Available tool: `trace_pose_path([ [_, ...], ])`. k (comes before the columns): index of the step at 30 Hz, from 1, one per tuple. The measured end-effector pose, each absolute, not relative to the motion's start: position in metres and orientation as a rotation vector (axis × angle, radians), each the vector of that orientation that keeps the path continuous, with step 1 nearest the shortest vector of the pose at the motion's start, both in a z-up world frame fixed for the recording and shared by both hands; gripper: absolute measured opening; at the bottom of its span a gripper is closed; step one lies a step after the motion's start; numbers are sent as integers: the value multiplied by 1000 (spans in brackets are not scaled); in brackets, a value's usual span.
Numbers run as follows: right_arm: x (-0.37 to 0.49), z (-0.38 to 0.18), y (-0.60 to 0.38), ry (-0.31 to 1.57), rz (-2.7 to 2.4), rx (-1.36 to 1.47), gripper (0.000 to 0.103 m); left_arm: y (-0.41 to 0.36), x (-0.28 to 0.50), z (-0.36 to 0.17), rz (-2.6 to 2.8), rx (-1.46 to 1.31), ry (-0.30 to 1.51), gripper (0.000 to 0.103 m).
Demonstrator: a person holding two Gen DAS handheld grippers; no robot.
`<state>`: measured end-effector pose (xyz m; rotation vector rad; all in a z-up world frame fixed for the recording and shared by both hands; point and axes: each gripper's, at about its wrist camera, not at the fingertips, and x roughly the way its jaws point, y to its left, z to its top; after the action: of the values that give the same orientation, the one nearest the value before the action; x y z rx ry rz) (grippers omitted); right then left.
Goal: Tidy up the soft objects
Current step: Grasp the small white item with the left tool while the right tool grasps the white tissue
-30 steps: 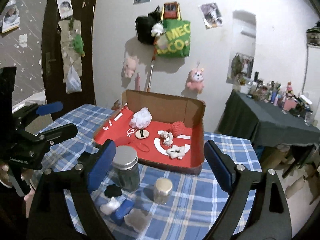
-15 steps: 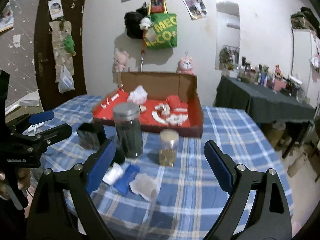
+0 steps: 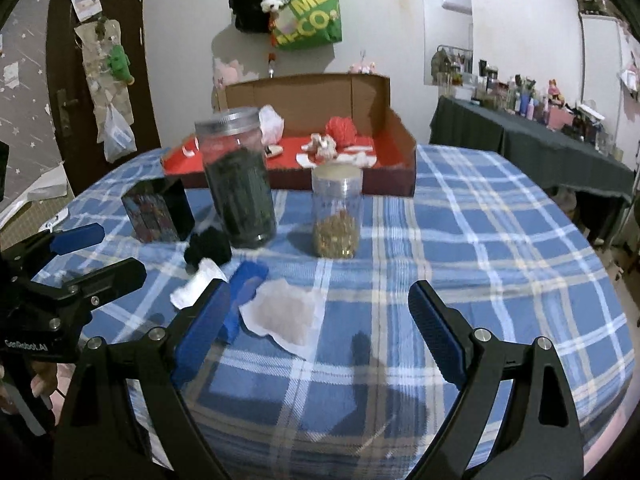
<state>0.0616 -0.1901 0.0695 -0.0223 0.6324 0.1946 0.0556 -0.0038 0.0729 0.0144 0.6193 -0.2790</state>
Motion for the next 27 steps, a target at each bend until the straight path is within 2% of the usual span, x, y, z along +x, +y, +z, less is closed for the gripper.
trace_pose_path([
  [9, 76, 49, -196, 700, 249, -5, 91, -12, 69, 55, -311, 21, 685, 102],
  [15, 84, 39, -191, 721, 310, -27, 89, -23, 85, 41, -353, 35, 749, 78],
  [18, 88, 35, -185, 728, 337, -48, 72, -27, 90, 37, -379, 37, 773, 65],
  [19, 90, 33, -183, 736, 345, -53, 62, -28, 92, 36, -395, 30, 777, 61],
  [20, 91, 31, -181, 737, 348, -59, 53, -28, 93, 36, -405, 26, 780, 50],
  [21, 90, 31, -180, 726, 351, -67, 49, -29, 94, 35, -426, 18, 788, 35],
  [22, 89, 31, -179, 719, 369, -65, 33, -29, 95, 34, -441, 15, 798, 28],
  [23, 89, 31, -179, 719, 385, -59, 22, -30, 96, 32, -456, 12, 804, 20],
  [25, 86, 32, -178, 704, 391, -63, 17, -33, 93, 34, -461, 25, 795, 15],
  [27, 84, 35, -178, 690, 408, -43, 16, -35, 92, 35, -473, 26, 791, 13],
])
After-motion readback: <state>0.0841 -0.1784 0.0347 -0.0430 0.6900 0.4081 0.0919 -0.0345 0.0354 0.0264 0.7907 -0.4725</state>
